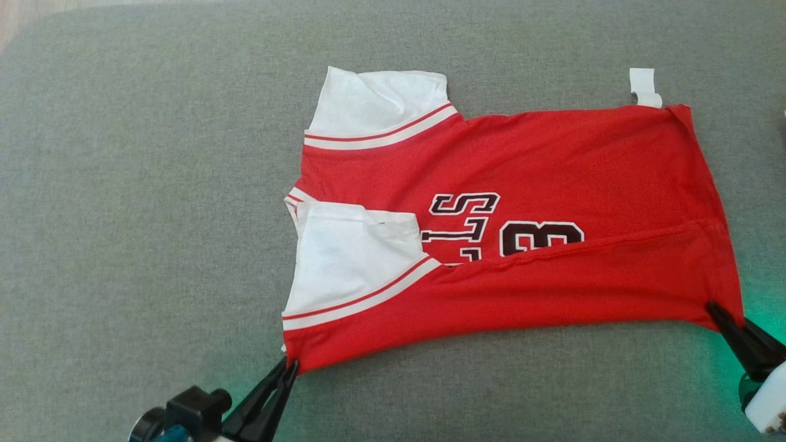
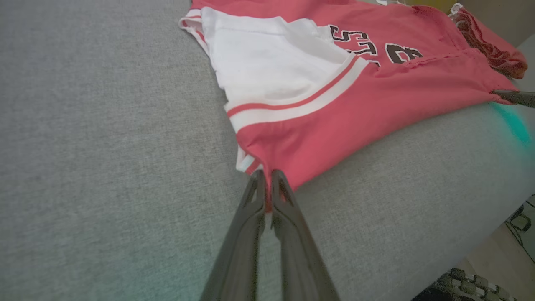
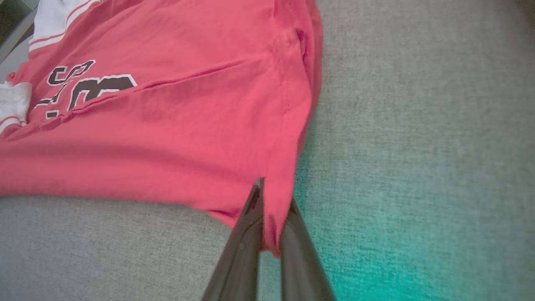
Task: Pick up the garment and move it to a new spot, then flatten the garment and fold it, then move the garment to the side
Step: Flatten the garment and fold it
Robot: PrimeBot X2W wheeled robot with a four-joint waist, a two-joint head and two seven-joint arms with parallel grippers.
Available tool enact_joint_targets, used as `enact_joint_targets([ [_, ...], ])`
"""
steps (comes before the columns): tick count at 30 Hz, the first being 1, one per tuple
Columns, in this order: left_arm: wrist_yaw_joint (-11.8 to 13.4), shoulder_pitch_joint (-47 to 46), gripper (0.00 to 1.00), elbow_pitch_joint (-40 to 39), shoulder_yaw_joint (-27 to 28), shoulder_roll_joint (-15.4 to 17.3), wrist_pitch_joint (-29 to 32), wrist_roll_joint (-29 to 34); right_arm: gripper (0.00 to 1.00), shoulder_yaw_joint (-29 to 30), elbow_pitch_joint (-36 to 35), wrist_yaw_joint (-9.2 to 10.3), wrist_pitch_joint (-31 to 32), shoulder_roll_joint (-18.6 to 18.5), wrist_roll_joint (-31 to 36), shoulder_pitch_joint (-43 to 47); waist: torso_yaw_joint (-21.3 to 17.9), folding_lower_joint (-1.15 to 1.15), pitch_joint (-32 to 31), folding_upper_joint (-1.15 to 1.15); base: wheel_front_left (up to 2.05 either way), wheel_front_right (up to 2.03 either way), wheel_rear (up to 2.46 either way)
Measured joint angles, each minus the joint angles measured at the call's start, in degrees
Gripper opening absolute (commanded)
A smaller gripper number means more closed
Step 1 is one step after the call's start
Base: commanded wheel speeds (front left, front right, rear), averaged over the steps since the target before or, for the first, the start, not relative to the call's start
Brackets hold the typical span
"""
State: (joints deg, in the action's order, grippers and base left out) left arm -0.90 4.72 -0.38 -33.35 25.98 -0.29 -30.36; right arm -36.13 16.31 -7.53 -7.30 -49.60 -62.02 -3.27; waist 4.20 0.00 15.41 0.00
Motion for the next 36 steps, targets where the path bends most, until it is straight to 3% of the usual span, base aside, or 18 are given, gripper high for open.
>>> enact_joint_targets([
  [3, 0.92, 0.06, 0.00, -0.99, 0.04, 0.68, 2.07, -0.40, 0.04, 0.45, -0.66, 0.00, 0.83, 0.00, 0.01, 0.44, 0.03, 0.01, 0.43, 0.00, 0.00, 0.00, 0.00],
  [4, 0.97, -0.07, 0.00, -1.23, 0.07, 0.75, 2.49, -0.37, 0.44, 0.73, -0.78, 0.00, 0.99, 0.00, 0.00, 0.48, 0.05, 0.01, 0.57, 0.00, 0.00, 0.00, 0.00],
  [5, 1.01, -0.23, 1.00, -1.49, 0.11, 0.76, 2.50, -0.30, 1.00, 1.22, -0.87, 0.00, 1.43, 0.02, -0.08, 0.48, 0.10, 0.01, 0.69, 0.00, 0.00, 0.00, 0.00],
  [12, -0.35, -7.26, 1.00, -3.72, 1.69, 3.15, 4.82, 0.27, 1.00, 5.19, -4.57, 0.00, 2.52, -0.33, -2.20, 0.54, 0.50, 0.00, 1.94, 0.00, 0.00, 0.00, 0.00],
  [19, -5.09, -33.87, 1.00, -5.52, 3.83, 4.38, 14.37, -1.89, 1.00, 11.01, -7.20, 0.00, 3.90, -2.97, -0.32, 0.13, 0.67, 0.02, 6.08, 0.00, 0.00, 0.00, 0.00],
  [24, -6.24, -53.45, 1.00, 4.64, 0.32, 2.86, 25.61, -7.01, 1.00, 12.90, -9.38, 0.00, 6.64, -2.48, 3.01, -3.14, -0.41, 0.02, 10.13, 0.00, 0.00, 0.00, 0.00],
  [27, -6.26, -63.29, 1.00, 13.52, -3.23, 1.67, 32.20, -10.73, 1.00, 13.85, -10.60, 0.00, 8.36, 0.24, 5.49, -6.15, -2.41, 0.02, 12.78, 0.00, 0.00, 0.00, 0.00],
  [30, -6.49, -67.51, 1.00, 18.15, -6.55, 1.83, 34.76, -12.09, 1.00, 14.62, -10.95, 0.00, 8.40, 1.92, 6.59, -6.80, -4.01, 0.02, 14.46, 0.00, 0.00, 0.00, 0.00],
  [36, -6.69, -70.74, 1.00, 24.38, -12.94, 4.94, 33.00, -12.27, 1.00, 15.24, -10.78, 0.00, 8.26, 3.87, 7.65, -7.95, -6.87, 0.01, 16.48, 0.00, 0.00, 0.00, 0.00],
])
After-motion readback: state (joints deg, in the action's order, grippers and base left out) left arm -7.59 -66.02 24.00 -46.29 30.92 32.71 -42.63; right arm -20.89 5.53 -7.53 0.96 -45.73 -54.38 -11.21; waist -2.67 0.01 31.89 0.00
